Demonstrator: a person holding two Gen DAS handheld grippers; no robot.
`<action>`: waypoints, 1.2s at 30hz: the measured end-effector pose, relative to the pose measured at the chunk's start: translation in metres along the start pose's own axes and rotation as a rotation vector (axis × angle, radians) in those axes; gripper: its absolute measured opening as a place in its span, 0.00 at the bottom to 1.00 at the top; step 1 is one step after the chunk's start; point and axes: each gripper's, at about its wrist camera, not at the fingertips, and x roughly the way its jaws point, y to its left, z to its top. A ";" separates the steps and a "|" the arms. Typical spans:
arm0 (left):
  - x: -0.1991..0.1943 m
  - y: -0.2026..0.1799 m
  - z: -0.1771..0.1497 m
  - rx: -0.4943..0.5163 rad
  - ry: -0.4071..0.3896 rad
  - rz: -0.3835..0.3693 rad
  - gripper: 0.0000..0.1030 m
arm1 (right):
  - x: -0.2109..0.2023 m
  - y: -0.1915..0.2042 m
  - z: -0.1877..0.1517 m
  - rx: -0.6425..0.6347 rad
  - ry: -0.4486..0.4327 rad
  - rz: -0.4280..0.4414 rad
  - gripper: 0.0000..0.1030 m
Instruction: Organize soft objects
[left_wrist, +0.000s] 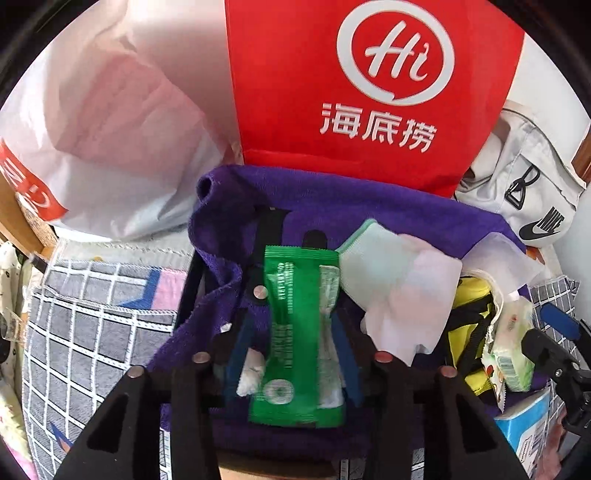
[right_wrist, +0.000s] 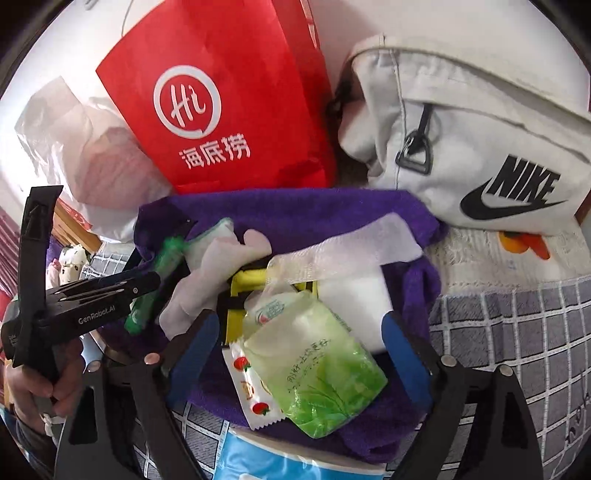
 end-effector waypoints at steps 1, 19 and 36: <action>-0.004 -0.002 -0.001 0.004 -0.014 0.017 0.47 | -0.002 0.001 0.000 0.000 0.001 0.003 0.88; -0.121 0.029 -0.063 -0.021 -0.227 0.117 0.60 | -0.108 0.050 -0.050 -0.049 -0.092 -0.016 0.89; -0.221 0.055 -0.182 -0.070 -0.259 0.138 0.61 | -0.208 0.091 -0.153 -0.099 -0.180 -0.080 0.89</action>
